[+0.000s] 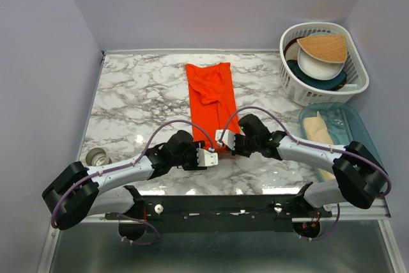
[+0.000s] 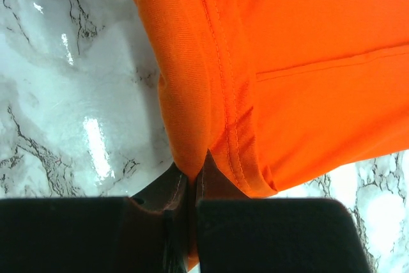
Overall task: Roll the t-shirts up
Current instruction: Roll the T-shirt to the center of the board.
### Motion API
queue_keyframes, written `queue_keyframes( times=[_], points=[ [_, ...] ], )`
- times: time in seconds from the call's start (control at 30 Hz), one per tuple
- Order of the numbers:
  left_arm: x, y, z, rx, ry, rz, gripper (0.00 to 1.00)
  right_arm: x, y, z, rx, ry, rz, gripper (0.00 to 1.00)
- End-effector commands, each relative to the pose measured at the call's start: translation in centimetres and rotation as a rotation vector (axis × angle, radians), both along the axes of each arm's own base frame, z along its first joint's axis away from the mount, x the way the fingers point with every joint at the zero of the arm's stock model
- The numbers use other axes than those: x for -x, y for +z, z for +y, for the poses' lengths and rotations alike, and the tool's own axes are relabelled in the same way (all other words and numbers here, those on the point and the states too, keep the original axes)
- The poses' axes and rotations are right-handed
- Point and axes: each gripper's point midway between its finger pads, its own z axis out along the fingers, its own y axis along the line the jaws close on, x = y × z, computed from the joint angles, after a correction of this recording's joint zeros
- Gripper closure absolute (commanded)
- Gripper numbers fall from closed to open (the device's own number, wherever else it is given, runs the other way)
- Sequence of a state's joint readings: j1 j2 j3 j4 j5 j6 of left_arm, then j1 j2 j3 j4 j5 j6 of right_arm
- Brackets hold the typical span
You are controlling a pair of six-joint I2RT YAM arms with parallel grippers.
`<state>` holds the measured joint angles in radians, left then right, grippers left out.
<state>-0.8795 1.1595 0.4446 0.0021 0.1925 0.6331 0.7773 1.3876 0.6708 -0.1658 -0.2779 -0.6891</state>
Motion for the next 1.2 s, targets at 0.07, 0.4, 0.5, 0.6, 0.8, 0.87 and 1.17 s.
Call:
queue_keyframes(
  times=[0.07,0.4,0.5,0.6,0.8,0.87,1.17],
  points=[
    [-0.7,0.2,-0.3,-0.004,0.014,-0.027,0.41,0.0,0.5,1.0,-0.02,0.022,0.033,0.91],
    [-0.9,0.5,-0.6,-0.012,-0.004,-0.035,0.53,0.3,0.2,0.7,-0.011,0.025,0.041,0.91],
    [-1.3,1.1,-1.3,0.004,-0.011,-0.041,0.56,0.4,0.0,0.6,-0.01,0.026,0.044,0.91],
    [-1.1,1.6,-2.2,0.02,-0.035,-0.014,0.69,0.5,0.2,0.8,-0.017,0.033,0.046,0.91],
    [0.1,1.6,-1.2,0.012,-0.035,0.088,0.94,1.8,0.6,0.7,-0.026,0.078,0.08,0.91],
    [1.9,2.0,-0.6,0.019,-0.095,0.17,0.99,2.5,1.1,0.5,-0.036,0.114,0.086,0.9],
    [6.4,2.1,1.7,-0.016,-0.191,0.549,1.0,7.1,2.8,-0.2,-0.071,0.308,0.287,0.91]
  ],
)
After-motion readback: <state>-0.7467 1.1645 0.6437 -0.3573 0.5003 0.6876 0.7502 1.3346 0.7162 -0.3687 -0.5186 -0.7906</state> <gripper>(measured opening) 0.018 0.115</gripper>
